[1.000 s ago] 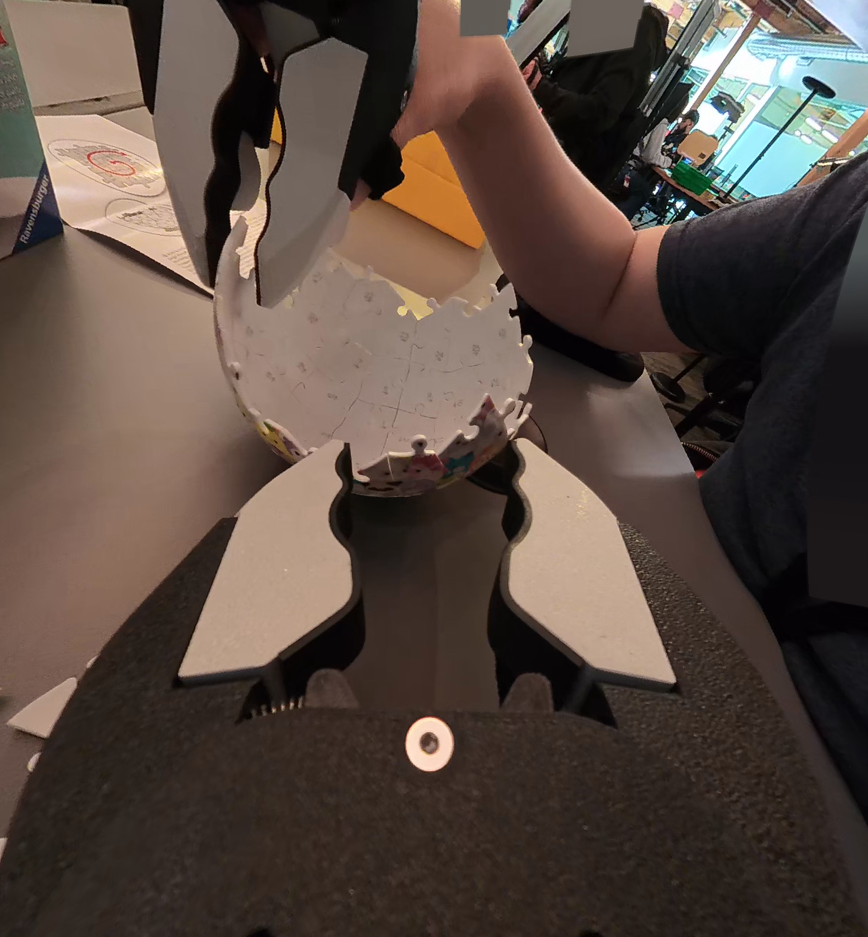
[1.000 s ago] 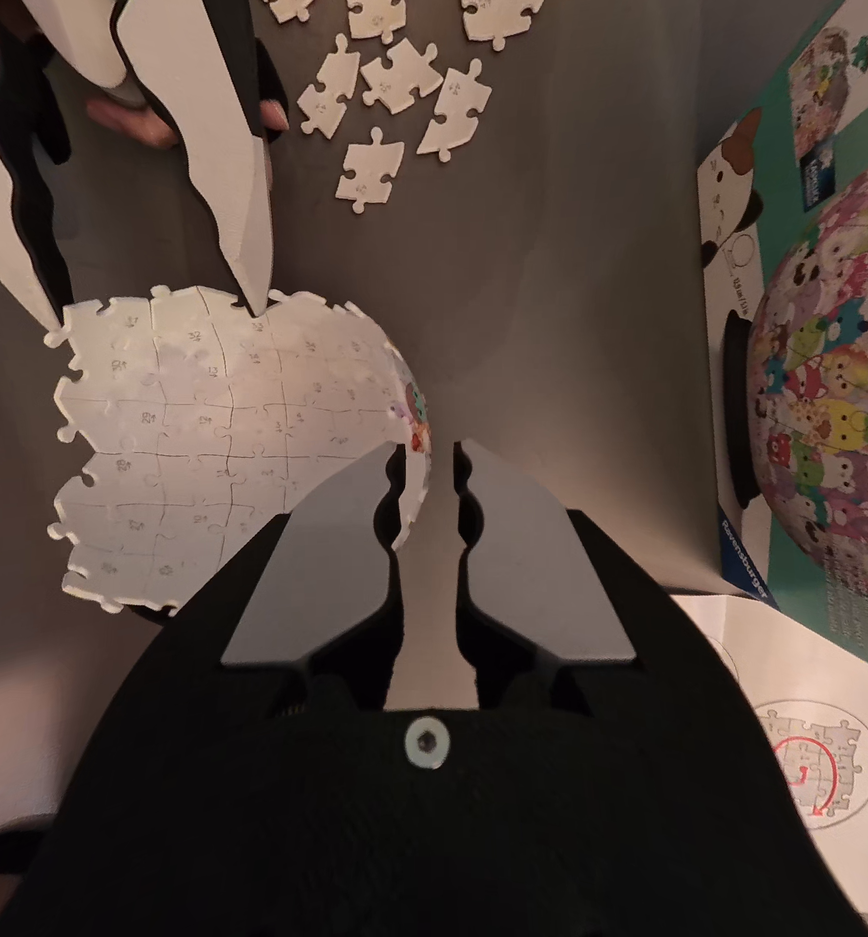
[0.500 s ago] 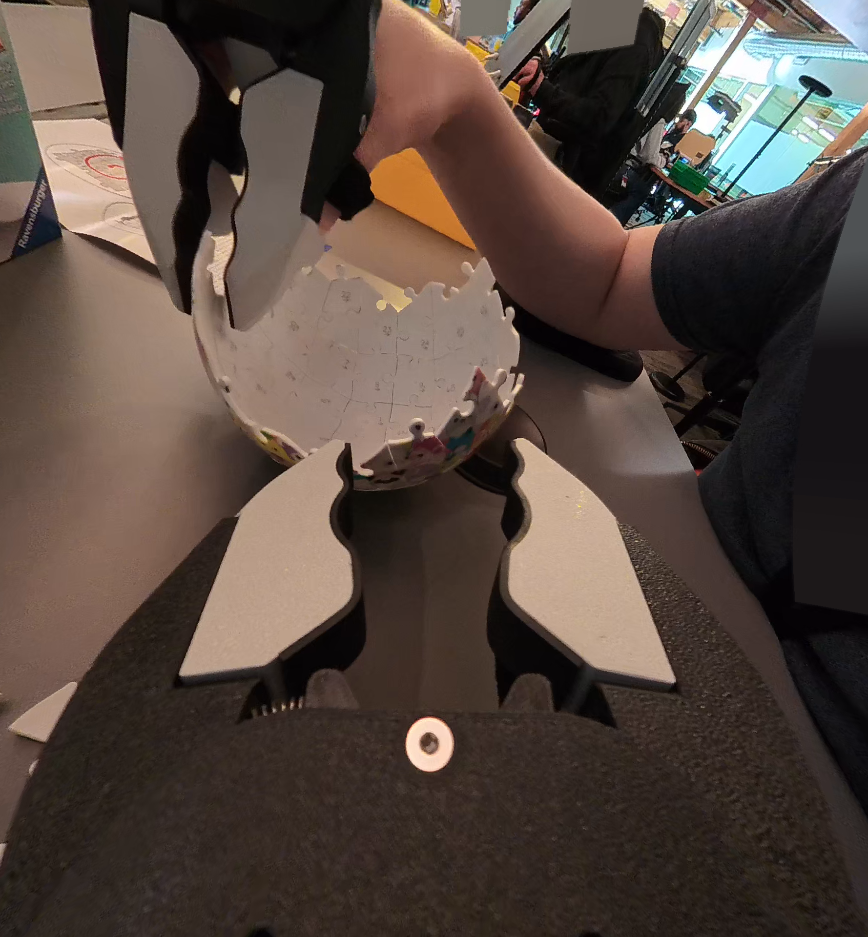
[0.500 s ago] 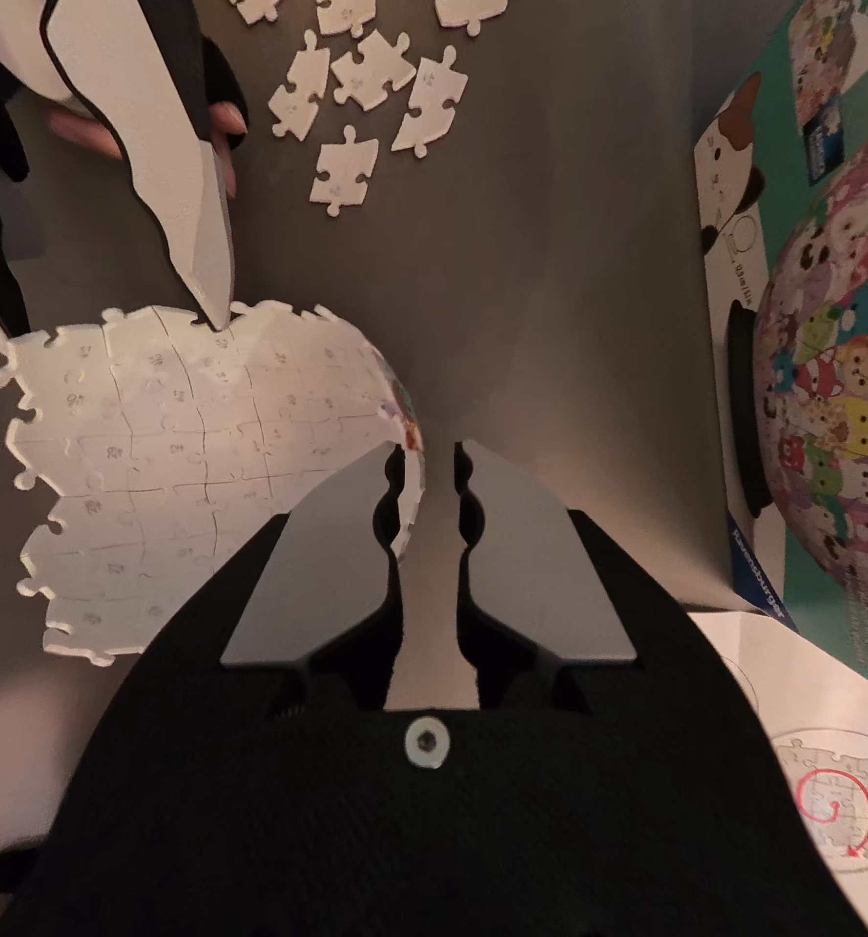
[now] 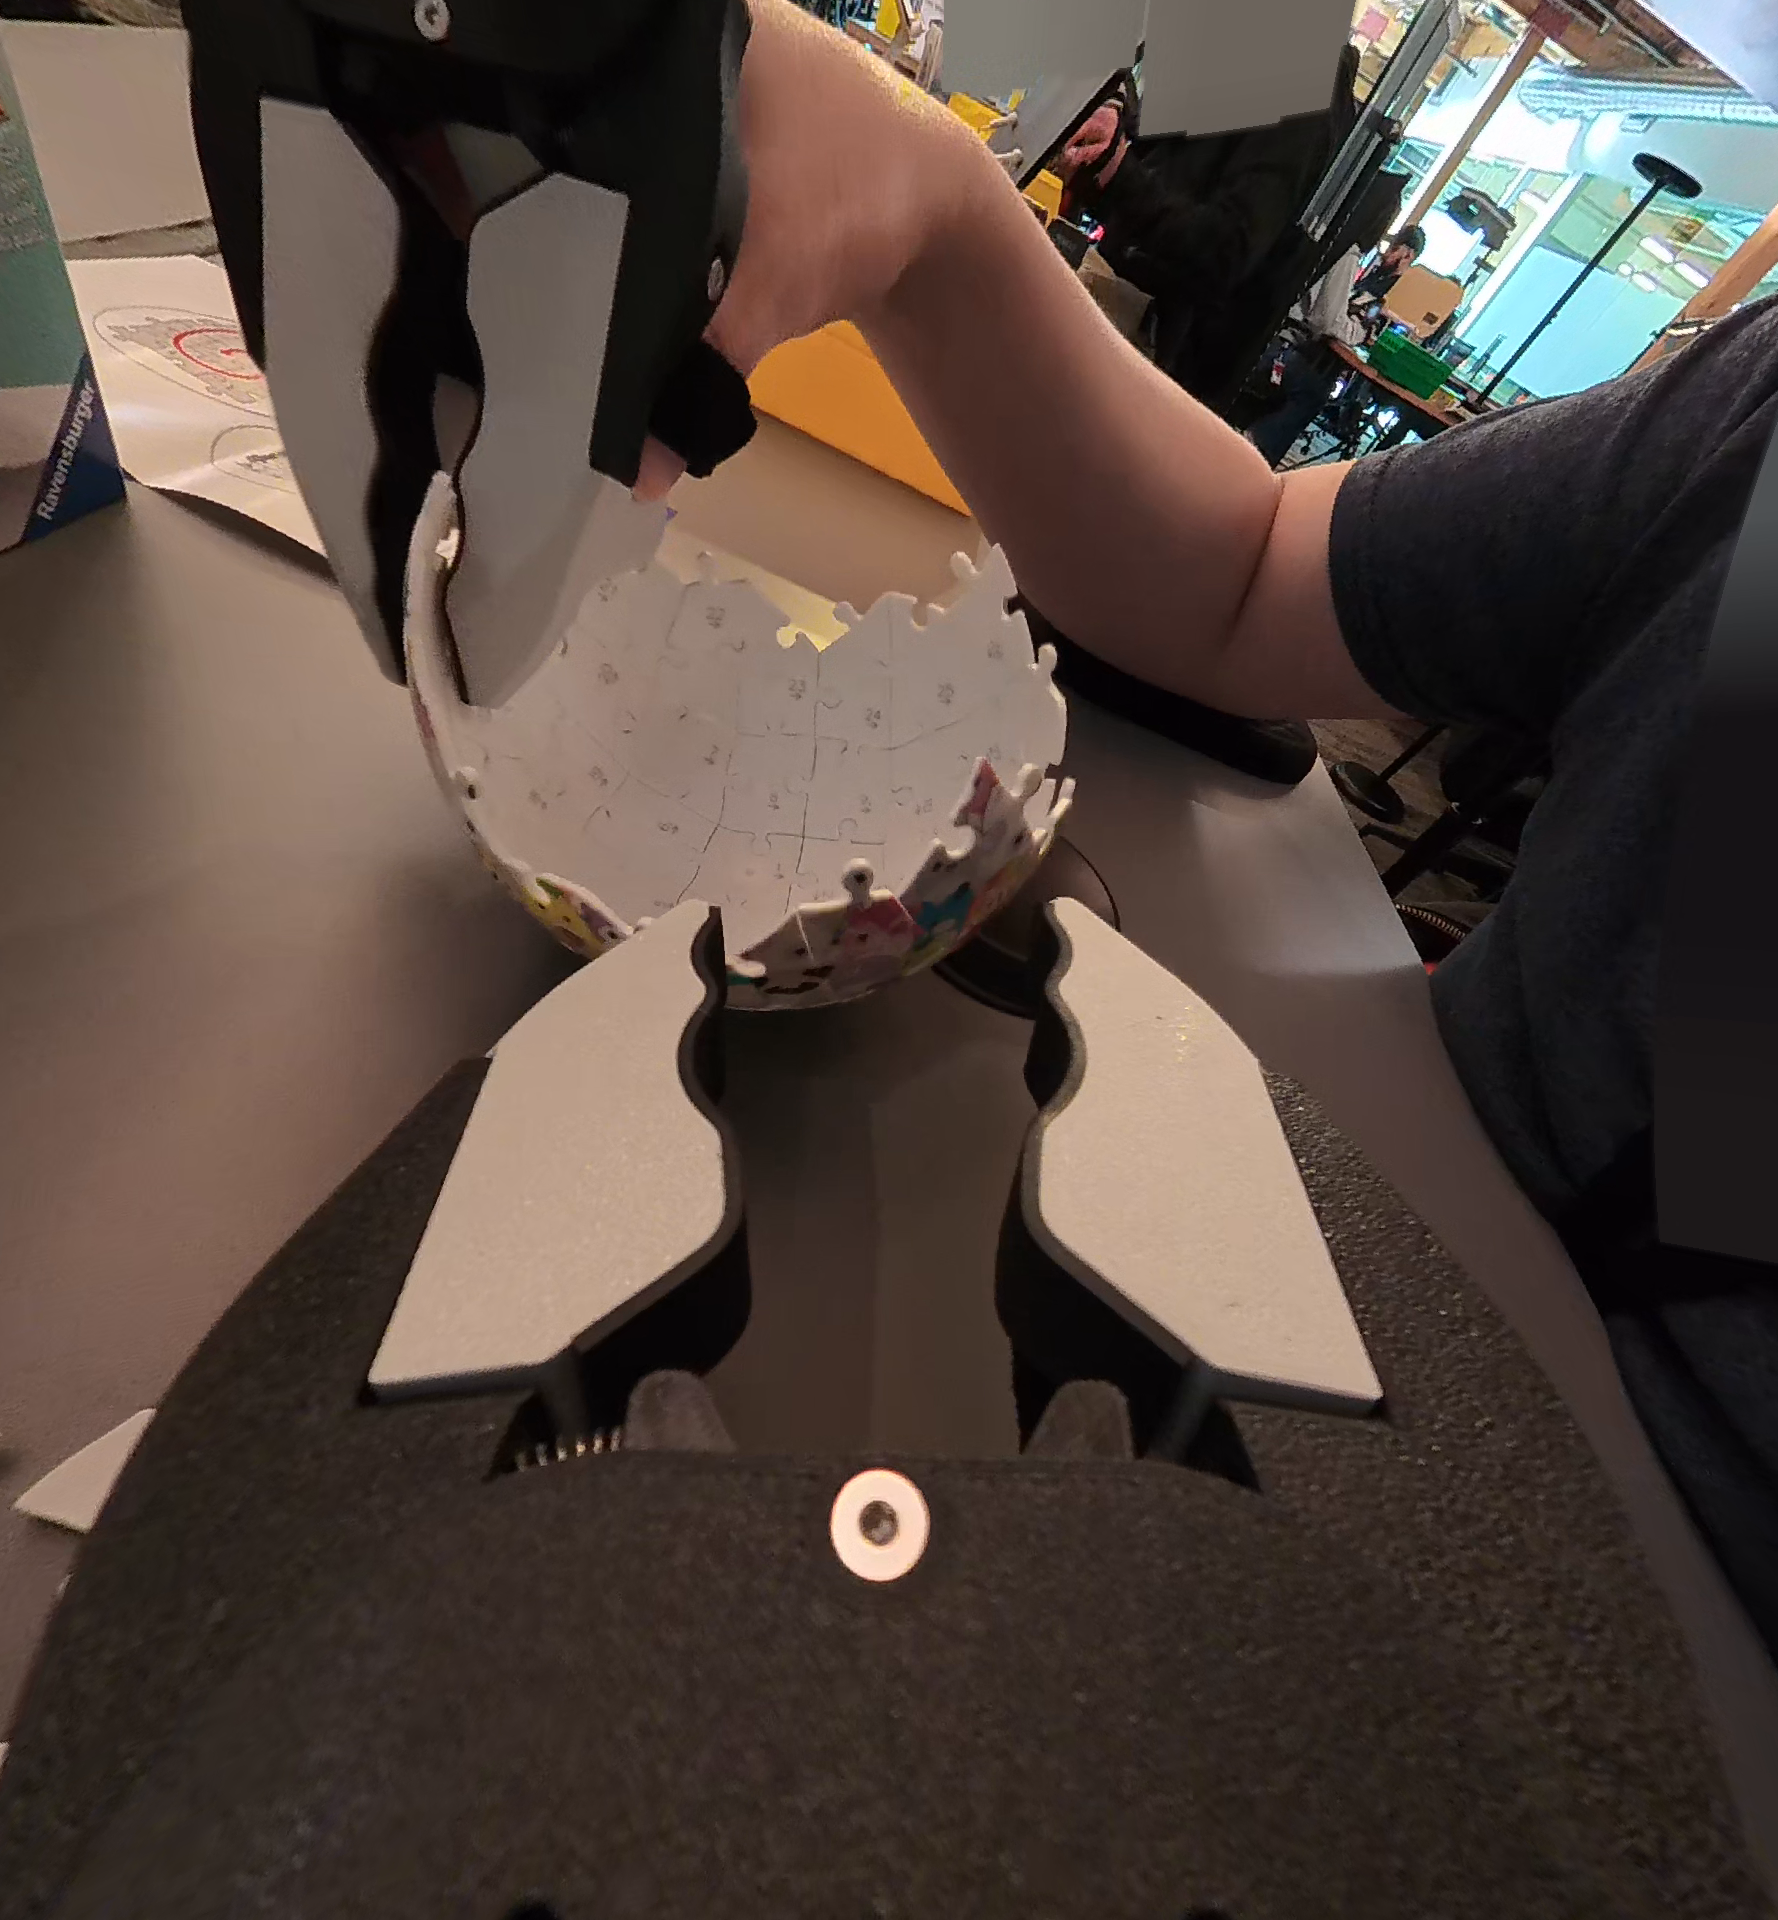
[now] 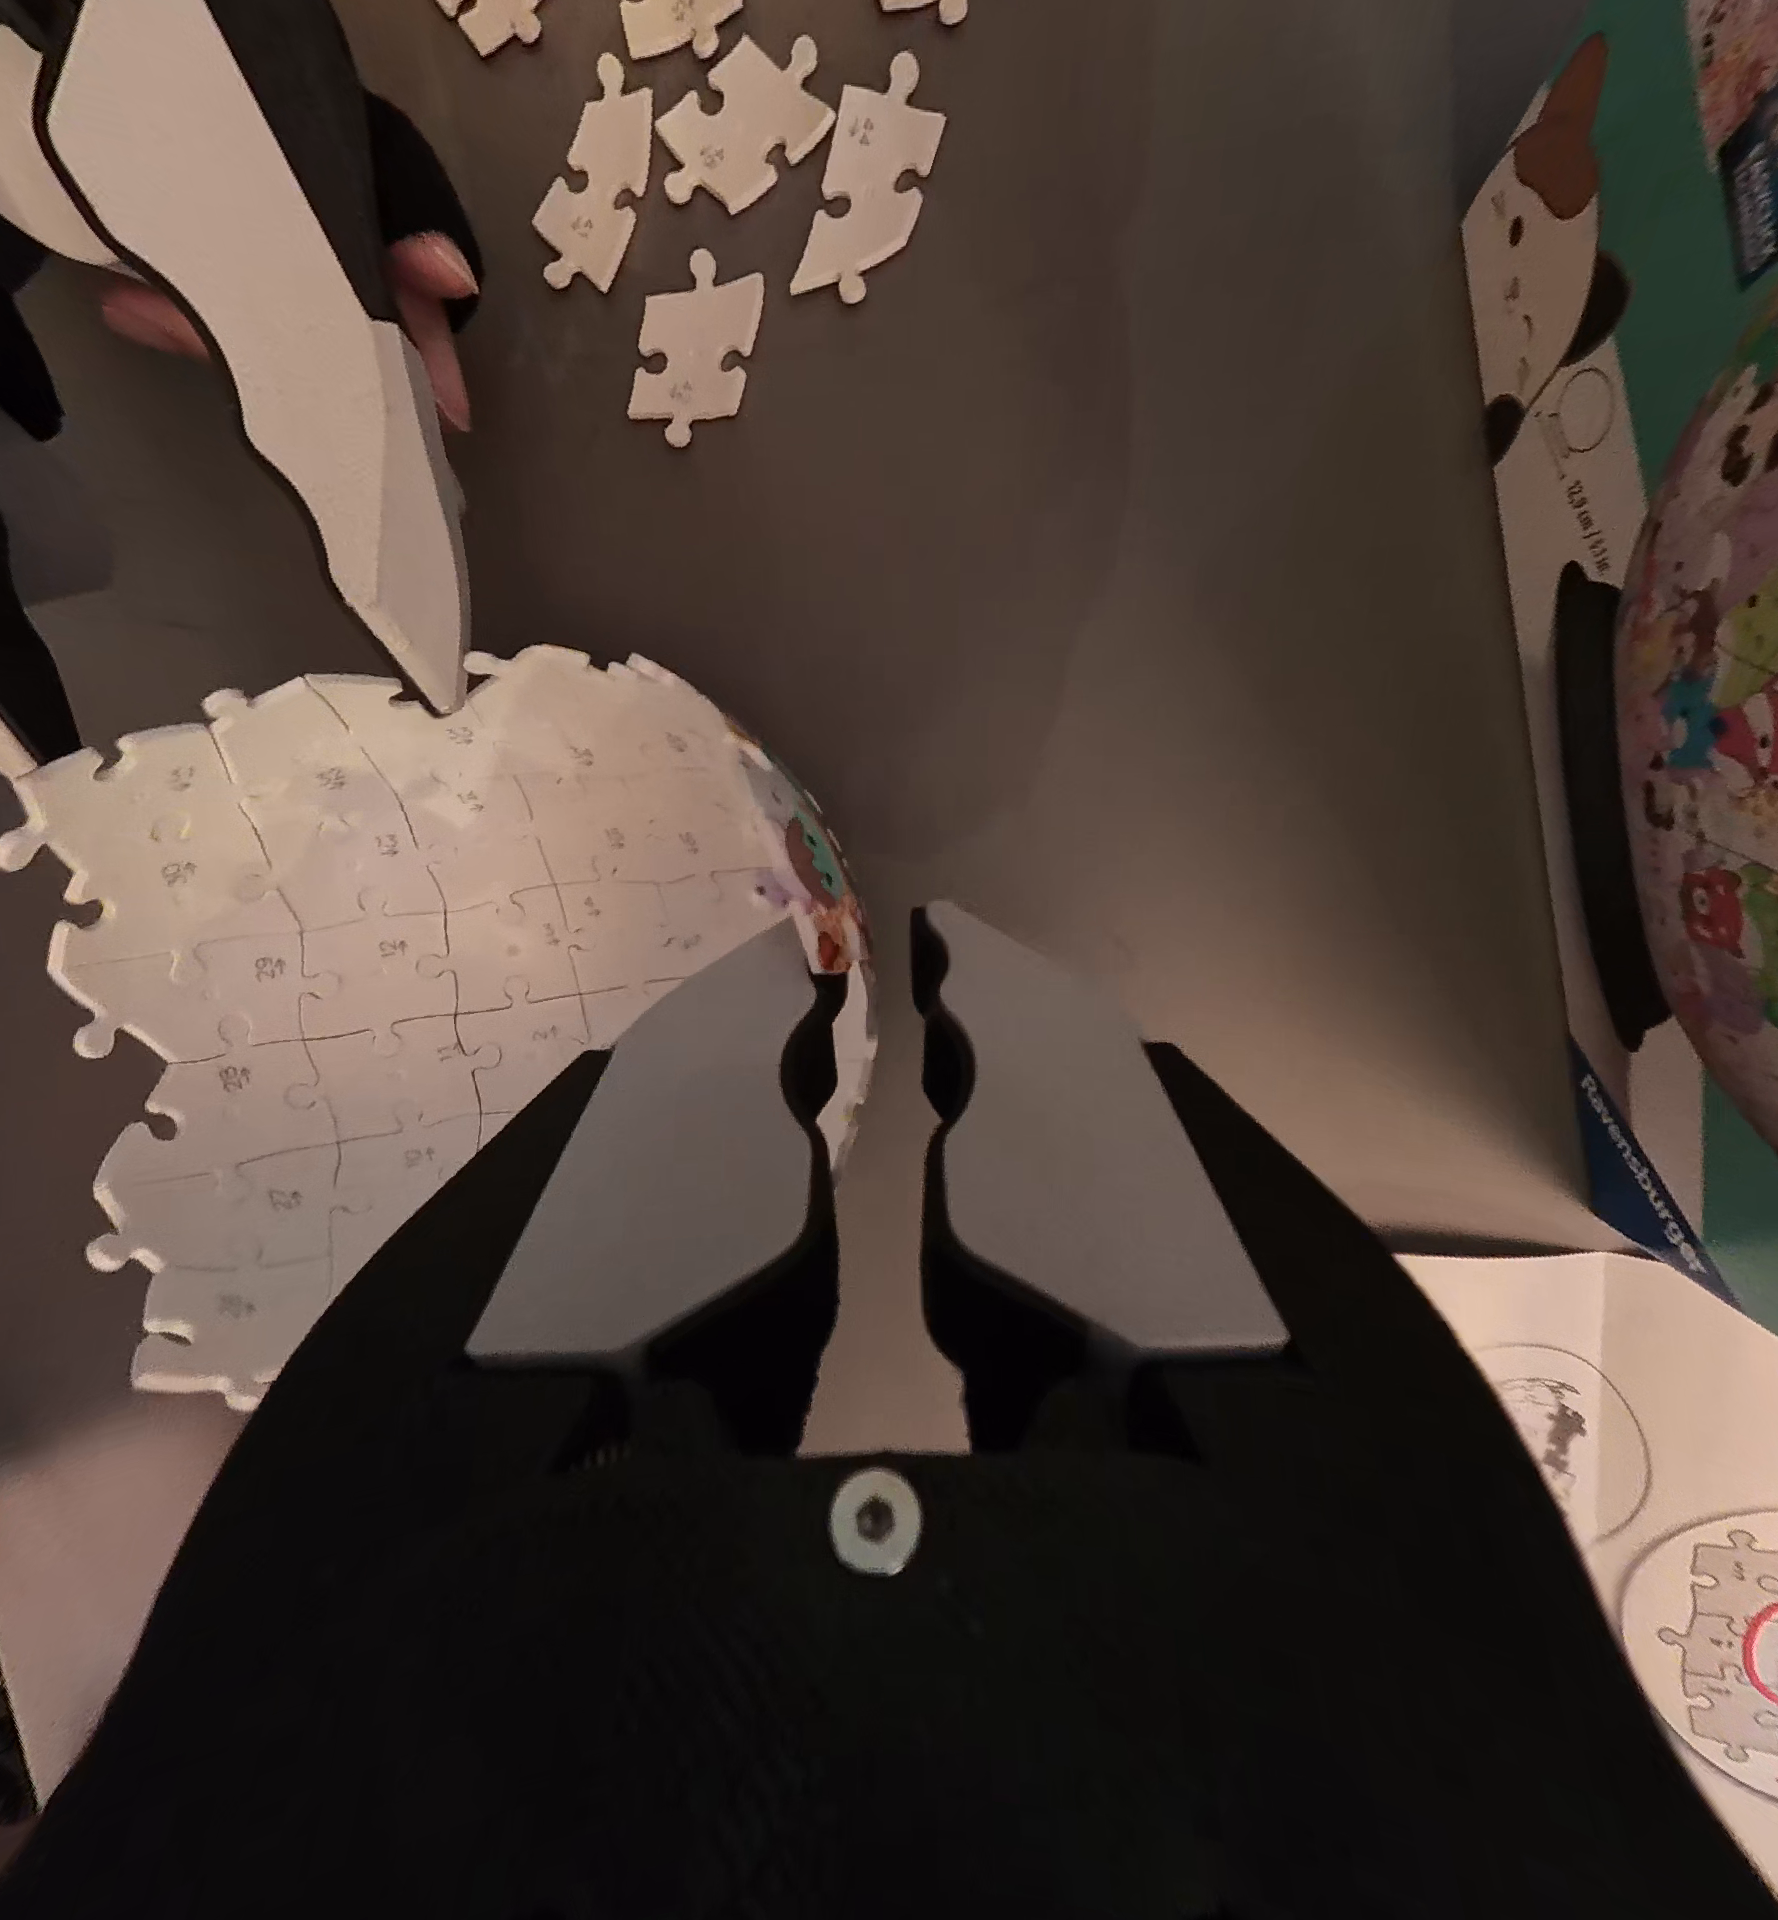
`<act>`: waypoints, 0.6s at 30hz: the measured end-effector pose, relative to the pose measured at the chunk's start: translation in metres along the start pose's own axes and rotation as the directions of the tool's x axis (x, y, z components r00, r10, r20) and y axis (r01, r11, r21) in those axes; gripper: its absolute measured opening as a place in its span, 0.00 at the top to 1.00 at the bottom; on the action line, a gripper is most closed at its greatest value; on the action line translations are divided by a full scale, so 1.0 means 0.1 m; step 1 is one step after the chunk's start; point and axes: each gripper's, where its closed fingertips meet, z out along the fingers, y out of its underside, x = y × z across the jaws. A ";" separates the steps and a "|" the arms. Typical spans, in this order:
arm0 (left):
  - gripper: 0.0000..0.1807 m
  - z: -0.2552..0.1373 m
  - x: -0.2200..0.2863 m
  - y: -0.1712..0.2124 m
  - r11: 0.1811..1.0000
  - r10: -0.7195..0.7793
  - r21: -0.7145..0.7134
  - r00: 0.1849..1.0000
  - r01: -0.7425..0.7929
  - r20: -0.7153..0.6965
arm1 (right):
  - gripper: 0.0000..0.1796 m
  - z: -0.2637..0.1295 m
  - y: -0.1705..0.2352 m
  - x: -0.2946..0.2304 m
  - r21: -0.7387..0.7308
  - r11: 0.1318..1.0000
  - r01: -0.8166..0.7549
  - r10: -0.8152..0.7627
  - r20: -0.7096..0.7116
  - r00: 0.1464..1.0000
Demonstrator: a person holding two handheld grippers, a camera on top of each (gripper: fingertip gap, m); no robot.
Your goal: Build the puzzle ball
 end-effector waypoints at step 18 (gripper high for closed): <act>0.69 -0.02 0.00 0.00 1.000 -0.002 0.006 1.000 0.002 -0.001 | 0.98 0.00 0.00 -0.04 0.011 0.999 -0.049 0.049 0.020 0.999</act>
